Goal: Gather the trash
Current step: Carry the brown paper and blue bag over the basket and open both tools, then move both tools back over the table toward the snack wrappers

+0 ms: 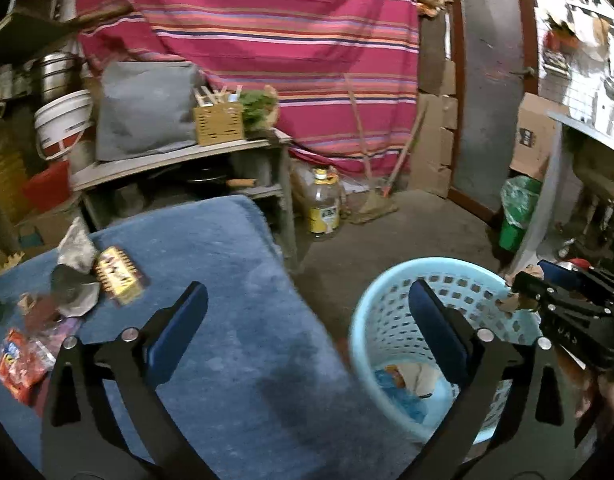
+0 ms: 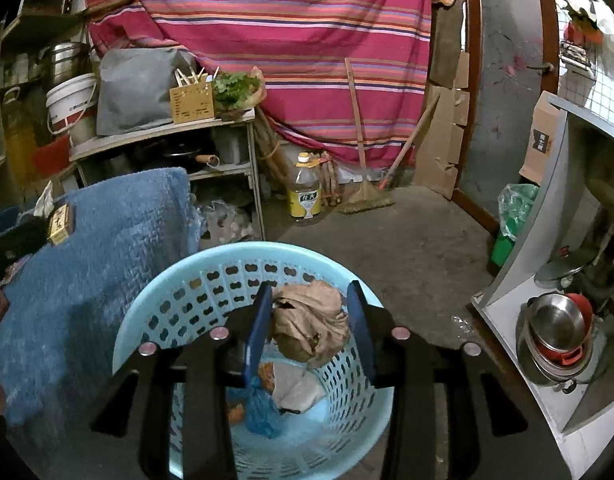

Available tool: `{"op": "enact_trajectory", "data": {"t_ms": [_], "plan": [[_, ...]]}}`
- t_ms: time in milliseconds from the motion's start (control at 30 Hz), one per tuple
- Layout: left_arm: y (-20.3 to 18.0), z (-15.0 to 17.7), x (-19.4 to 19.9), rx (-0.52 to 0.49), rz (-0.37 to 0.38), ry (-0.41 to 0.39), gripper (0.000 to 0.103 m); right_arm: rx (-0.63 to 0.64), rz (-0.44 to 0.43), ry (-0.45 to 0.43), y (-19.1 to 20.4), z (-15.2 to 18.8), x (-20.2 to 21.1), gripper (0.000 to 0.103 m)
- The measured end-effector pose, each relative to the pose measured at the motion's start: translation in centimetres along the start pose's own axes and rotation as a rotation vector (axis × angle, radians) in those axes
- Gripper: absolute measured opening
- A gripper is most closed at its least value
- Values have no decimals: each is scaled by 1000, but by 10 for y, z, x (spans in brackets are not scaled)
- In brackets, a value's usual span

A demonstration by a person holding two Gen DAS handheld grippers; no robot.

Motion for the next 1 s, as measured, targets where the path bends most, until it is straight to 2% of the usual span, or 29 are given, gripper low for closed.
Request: {"op": "enact_trajectory", "data": {"t_ms": [100,333,400,433,633,867,1000], "plan": [[22,-2,9,20,-25,-9,97,5,50,-12,0,-1,-2,74],[79,4,27,80,-89,-14,97,5,48,-6,18,4,2,79],[97,9,33,97,-109,-14,97,19,40,-12,29,3,5,88],[105,11,35,105,-117,-10,97,29,33,-22,36,2,8,88],[167,28,54,150,-215,-4,97,86,-36,-68,92,-8,23,89],[242,44,83,191,-331,-17,97,117,-160,-103,168,-21,36,91],[278,55,94,233,-365,-9,97,139,-193,-108,205,-23,36,91]]}}
Point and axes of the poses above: each gripper's, at about its wrist camera, not at the fingertips, and x roughly against the way its jaws point, y to its left, z to its underside, the point moved 7 cm from there along -x, roughly the way its jaws point, and after that the axes turned 5 degrees about x, right-handed, at the moved point
